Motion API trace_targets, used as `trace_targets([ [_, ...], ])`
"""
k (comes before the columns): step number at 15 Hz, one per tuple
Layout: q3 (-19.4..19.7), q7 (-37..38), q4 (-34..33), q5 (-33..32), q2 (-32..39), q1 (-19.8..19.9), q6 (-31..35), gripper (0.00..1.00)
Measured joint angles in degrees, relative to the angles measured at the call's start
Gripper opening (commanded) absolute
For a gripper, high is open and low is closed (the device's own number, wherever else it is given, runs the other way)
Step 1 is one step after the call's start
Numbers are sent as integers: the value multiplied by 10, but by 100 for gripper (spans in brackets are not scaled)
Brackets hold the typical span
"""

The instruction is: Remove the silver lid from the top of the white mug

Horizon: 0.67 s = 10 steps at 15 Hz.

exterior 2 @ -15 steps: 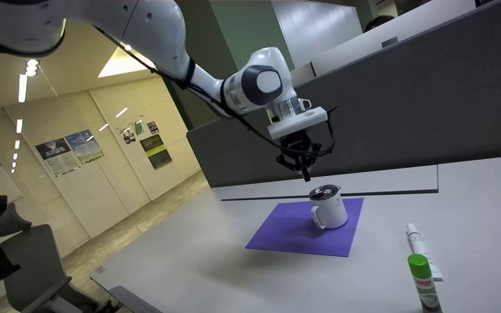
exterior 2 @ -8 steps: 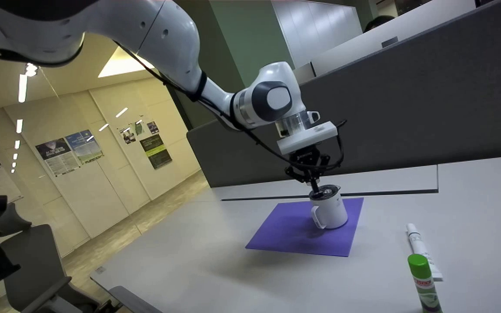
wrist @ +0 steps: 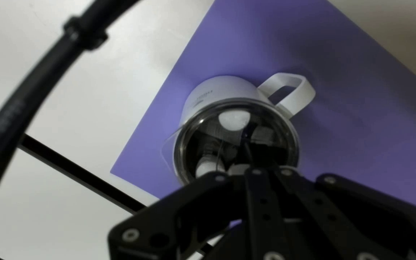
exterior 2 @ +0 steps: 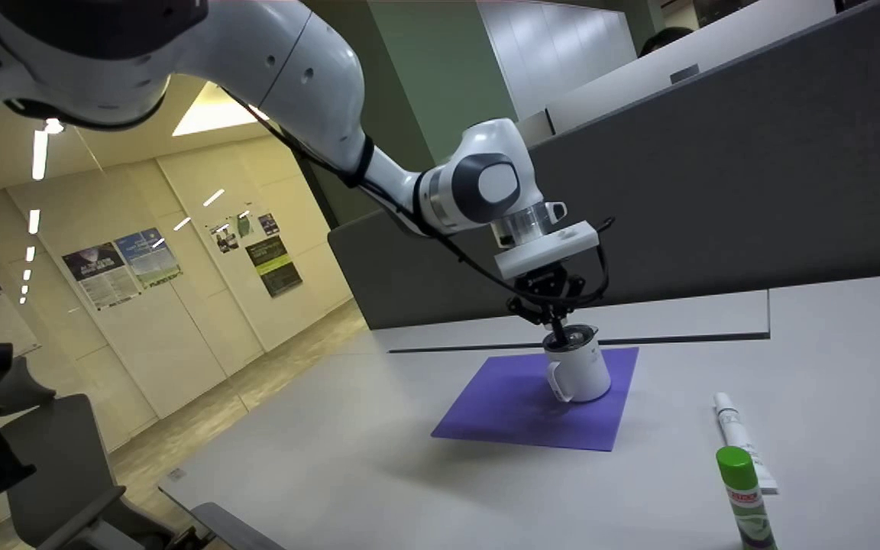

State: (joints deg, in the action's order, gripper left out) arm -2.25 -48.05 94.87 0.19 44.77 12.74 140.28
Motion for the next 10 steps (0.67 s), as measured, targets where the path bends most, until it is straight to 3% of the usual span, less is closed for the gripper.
trace_targets([
  [10,-6,0,-18,-2,15,0,-2,0],
])
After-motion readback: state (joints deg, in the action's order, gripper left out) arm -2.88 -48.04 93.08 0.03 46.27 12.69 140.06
